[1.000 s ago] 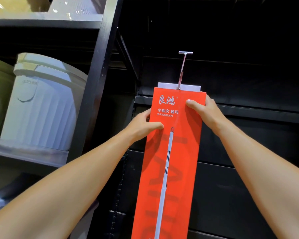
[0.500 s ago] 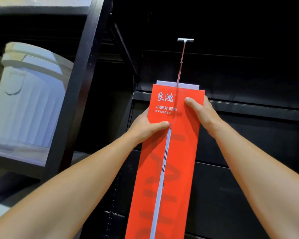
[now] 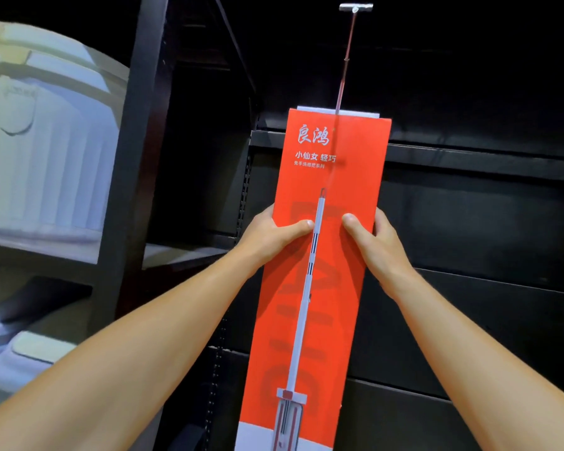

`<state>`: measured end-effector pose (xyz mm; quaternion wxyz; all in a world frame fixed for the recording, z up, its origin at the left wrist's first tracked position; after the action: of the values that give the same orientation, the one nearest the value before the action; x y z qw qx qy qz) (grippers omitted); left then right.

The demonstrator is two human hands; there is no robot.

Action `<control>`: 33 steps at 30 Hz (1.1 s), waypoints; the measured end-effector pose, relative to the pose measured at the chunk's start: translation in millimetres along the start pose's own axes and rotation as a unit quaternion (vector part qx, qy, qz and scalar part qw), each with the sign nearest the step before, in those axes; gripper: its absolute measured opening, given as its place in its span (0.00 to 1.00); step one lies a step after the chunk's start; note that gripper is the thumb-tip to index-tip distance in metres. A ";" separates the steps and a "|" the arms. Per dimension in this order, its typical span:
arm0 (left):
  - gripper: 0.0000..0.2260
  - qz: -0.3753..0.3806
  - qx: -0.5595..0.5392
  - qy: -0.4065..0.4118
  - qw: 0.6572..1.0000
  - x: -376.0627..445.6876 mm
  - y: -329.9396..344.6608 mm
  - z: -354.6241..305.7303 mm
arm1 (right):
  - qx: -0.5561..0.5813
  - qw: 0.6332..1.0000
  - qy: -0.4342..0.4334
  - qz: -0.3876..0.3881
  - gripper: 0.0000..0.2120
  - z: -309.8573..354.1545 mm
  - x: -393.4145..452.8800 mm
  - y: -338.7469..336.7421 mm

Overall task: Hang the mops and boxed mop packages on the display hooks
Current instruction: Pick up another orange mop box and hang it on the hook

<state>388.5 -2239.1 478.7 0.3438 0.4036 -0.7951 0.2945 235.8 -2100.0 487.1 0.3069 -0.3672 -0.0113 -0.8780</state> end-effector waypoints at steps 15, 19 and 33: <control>0.34 0.005 0.061 -0.010 0.998 -72.8 5.7 57.6 | -0.074 0.996 0.004 -0.039 0.28 -41.5 -50.4 16.2; 0.42 -0.010 0.084 0.035 0.996 -79.2 10.2 53.0 | -0.103 0.988 -0.036 -0.107 0.40 -37.0 -61.0 22.3; 0.43 0.084 0.394 0.051 0.914 -88.1 0.2 19.5 | -0.480 0.876 -0.005 -0.055 0.42 -4.3 -100.3 8.1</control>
<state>420.8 -2214.8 398.1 0.1706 0.4228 -0.6269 0.6318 291.8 -2054.4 416.9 0.0444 -0.4728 0.3898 -0.7890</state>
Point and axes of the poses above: each hand's wrist, its own x-axis towards the middle knuckle, its own y-axis out of the palm, z = x × y, the point moved 1 cm from there along x, towards the middle knuckle, and after that the axes turned 8 degrees about y, right-handed, at the moved point
